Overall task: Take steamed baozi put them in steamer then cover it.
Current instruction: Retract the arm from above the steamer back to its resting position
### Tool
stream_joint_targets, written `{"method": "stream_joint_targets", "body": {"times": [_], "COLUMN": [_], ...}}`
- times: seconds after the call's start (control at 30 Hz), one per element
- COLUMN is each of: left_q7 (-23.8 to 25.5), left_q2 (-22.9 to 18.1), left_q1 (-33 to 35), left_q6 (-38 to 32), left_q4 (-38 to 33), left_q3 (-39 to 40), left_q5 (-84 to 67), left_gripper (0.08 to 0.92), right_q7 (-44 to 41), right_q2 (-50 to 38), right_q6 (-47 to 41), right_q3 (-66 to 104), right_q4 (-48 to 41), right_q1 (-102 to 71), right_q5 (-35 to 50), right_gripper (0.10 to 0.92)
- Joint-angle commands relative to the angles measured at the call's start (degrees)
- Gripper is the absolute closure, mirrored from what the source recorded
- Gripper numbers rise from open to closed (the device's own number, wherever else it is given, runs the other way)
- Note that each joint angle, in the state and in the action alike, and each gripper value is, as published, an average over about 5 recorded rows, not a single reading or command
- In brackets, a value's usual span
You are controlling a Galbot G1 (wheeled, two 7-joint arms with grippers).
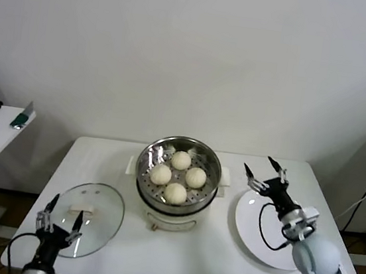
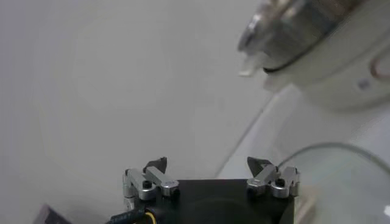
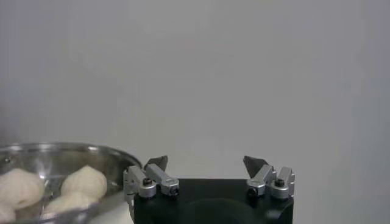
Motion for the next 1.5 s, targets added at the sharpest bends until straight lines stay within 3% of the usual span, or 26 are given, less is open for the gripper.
{"method": "stream_joint_targets", "body": {"times": [0.03,0.17,0.93,1.5], "left_q7": [-0.55,-1.32,-8.52,-10.99], "left_q2": [1.46,1.23,0.94,1.28], "left_q1": [-3.46,-5.04,-16.72,-21.17], "left_q6": [7.18,10.04,9.18,9.19], "left_q4": [6.84,9.89,25.45,28.49], "left_q3": [2.10,3.51,5.76,6.40], "left_q5": [34.25,35.22,35.10,30.03], "left_gripper": [0.177,0.177,0.177,0.177], "right_q7": [-1.95,-2.08,-3.65,-5.38], "right_q2": [7.13,7.70,5.32,6.91], "right_q6": [-0.74,-0.78,-1.34,-0.60], "right_q3": [10.52,10.62,15.41,15.02], "right_q4": [1.95,1.05,-2.43,-2.98], "right_q1": [-13.04,-12.52,-9.17,-9.50], "right_q5": [-3.91,-4.51,-5.47,-9.03], "right_gripper": [0.203,0.203,0.203,0.203]}}
